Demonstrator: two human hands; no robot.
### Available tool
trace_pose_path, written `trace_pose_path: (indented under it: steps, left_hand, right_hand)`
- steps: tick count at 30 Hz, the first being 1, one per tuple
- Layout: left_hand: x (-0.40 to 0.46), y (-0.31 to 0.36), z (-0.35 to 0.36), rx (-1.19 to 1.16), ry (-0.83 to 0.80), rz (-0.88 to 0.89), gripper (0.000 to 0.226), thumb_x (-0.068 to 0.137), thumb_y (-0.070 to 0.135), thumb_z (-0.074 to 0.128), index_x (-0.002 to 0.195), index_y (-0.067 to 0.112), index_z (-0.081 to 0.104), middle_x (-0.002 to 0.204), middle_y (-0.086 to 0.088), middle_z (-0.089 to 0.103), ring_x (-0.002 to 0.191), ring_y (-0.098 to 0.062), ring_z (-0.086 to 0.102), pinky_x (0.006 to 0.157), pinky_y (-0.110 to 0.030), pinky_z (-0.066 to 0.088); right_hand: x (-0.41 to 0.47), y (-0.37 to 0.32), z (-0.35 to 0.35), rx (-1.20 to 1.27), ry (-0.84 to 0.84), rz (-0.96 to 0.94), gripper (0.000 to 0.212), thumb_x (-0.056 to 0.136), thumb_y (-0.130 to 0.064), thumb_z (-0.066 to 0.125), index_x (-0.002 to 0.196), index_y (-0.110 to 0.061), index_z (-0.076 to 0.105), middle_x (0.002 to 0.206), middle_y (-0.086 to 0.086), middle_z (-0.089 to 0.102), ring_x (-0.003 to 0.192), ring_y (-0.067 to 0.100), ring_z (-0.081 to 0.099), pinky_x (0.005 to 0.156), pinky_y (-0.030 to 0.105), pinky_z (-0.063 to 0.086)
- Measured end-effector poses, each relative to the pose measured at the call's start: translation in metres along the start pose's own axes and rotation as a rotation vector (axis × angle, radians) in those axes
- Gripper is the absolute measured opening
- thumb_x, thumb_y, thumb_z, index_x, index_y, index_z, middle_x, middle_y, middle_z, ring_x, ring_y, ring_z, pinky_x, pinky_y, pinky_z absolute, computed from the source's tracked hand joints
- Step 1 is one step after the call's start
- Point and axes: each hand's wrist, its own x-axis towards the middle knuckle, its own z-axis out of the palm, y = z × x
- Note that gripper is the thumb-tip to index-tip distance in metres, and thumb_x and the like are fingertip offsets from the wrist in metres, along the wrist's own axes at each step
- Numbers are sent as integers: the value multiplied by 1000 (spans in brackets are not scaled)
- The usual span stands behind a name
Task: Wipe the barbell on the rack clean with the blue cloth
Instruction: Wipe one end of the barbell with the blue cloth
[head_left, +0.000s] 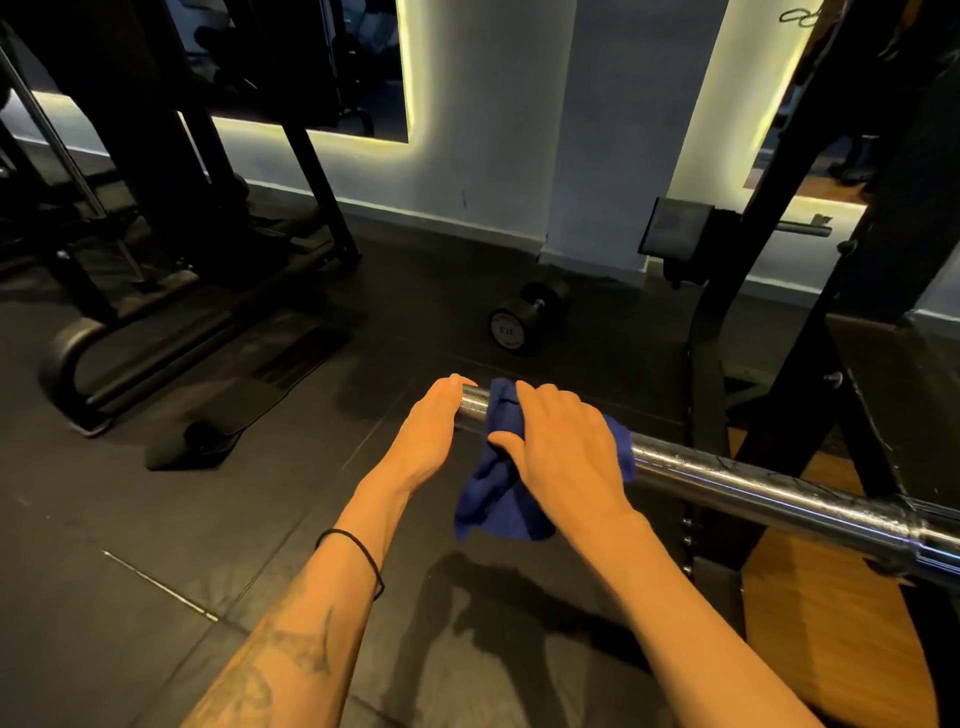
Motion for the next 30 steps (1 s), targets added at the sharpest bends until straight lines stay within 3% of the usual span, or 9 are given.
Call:
trace_pose_path:
  steps: [4, 6, 8, 11, 13, 16, 20, 25, 30]
  left_hand:
    - [-3, 2, 5, -72, 22, 29, 41, 105, 38, 29, 104, 22, 67, 96, -5, 69, 89, -14, 59, 83, -34, 45]
    - [1, 0, 6, -81, 37, -1, 43, 105, 41, 30, 103, 21, 68, 97, -5, 71, 93, -14, 62, 91, -38, 46]
    - [6, 0, 5, -75, 43, -67, 45, 105, 49, 31, 117, 23, 66, 111, -1, 69, 105, -14, 62, 103, -41, 44]
    - [14, -1, 2, 18, 43, -99, 51, 102, 57, 32, 119, 22, 64, 121, -3, 65, 112, -20, 59, 107, -44, 41]
    - [14, -1, -1, 177, 40, -4, 47, 105, 50, 29, 103, 18, 63, 108, -6, 65, 102, -25, 59, 97, -41, 43]
    - [7, -3, -11, 487, 77, 331, 38, 107, 32, 31, 121, 15, 62, 115, -4, 61, 107, -23, 56, 94, -36, 43]
    - [-1, -10, -26, 582, 40, 624, 33, 102, 13, 50, 133, 20, 59, 129, 4, 59, 116, -12, 52, 101, -28, 42]
    - [5, -19, -42, 797, -23, 722, 55, 88, 11, 70, 140, 20, 52, 139, 2, 56, 129, -16, 49, 109, -32, 41]
    - [6, -7, -23, 884, 115, 714, 29, 82, 15, 69, 109, 13, 59, 109, -2, 60, 95, -26, 58, 79, -43, 50]
  right_hand:
    - [-1, -14, 16, -31, 77, 73, 39, 96, -47, 59, 120, -18, 50, 107, 3, 61, 92, 22, 55, 91, 40, 44]
    - [0, -32, 24, -42, 125, 0, 49, 96, -40, 62, 134, -14, 46, 120, 7, 60, 109, 28, 57, 105, 45, 40]
    - [4, -42, 29, -25, 121, -60, 58, 97, -34, 61, 145, -11, 39, 134, 9, 54, 126, 30, 51, 115, 47, 31]
    - [5, -33, 20, 29, 175, -53, 44, 99, -39, 56, 136, -14, 50, 118, 4, 61, 109, 25, 58, 100, 42, 44]
    - [-6, -11, 16, 56, 197, -19, 36, 99, -39, 54, 128, -16, 54, 109, 1, 63, 100, 24, 60, 92, 41, 48]
    - [-23, 14, 9, 89, 197, 33, 25, 100, -37, 52, 116, -18, 56, 104, 1, 62, 95, 25, 59, 90, 42, 48]
    - [-25, 11, 12, 56, 118, 73, 24, 99, -38, 54, 115, -21, 52, 106, 0, 59, 96, 22, 56, 91, 39, 43]
    - [-8, -14, 23, 39, 195, 20, 37, 96, -32, 61, 127, -15, 53, 114, 5, 61, 104, 26, 56, 100, 43, 41]
    - [15, -31, 27, 99, 153, -30, 36, 101, -40, 50, 127, -16, 52, 115, 3, 60, 105, 24, 54, 100, 41, 40]
